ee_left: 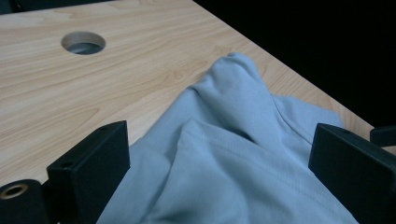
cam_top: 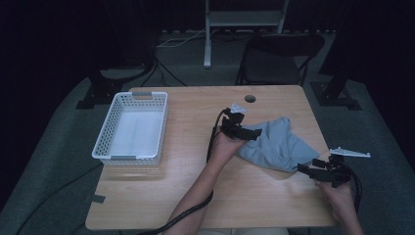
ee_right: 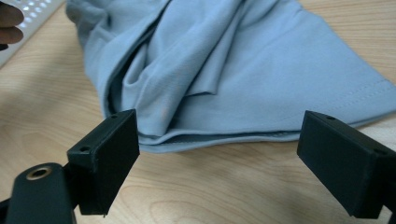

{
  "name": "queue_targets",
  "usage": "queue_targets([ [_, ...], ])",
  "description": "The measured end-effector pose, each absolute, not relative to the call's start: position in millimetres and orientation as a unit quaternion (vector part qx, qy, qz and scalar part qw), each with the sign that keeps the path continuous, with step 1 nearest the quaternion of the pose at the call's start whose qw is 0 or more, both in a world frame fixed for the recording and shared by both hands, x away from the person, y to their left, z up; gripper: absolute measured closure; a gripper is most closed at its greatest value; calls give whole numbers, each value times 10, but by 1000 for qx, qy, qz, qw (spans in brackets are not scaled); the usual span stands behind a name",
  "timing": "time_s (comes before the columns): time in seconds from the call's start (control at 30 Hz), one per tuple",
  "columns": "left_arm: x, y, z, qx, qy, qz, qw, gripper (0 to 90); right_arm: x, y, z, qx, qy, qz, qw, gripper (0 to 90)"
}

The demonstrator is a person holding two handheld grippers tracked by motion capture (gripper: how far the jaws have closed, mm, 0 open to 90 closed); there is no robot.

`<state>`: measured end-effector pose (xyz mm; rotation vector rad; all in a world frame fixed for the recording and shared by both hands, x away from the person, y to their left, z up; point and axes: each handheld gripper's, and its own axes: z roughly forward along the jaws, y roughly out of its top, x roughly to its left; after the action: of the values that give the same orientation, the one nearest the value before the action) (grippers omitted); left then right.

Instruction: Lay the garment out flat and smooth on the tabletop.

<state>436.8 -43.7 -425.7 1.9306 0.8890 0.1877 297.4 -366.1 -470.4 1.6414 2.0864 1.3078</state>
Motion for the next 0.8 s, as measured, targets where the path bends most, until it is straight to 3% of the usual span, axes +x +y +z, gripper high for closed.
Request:
queue_targets([
  [0.2,4437,-665,-4299,809,347,66,470,91,2973,-3712,-4714,559,696,441,89,129],
  [0.43,4555,-809,-4469,817,370,57,439,126,2956,-3746,-4697,556,696,447,87,134],
  [0.6,4615,-839,-4601,828,372,55,416,201,2967,-3748,-4720,557,697,445,82,140],
  [0.8,4603,-855,-4700,844,344,59,407,522,2973,-3721,-4726,551,704,442,78,143],
])
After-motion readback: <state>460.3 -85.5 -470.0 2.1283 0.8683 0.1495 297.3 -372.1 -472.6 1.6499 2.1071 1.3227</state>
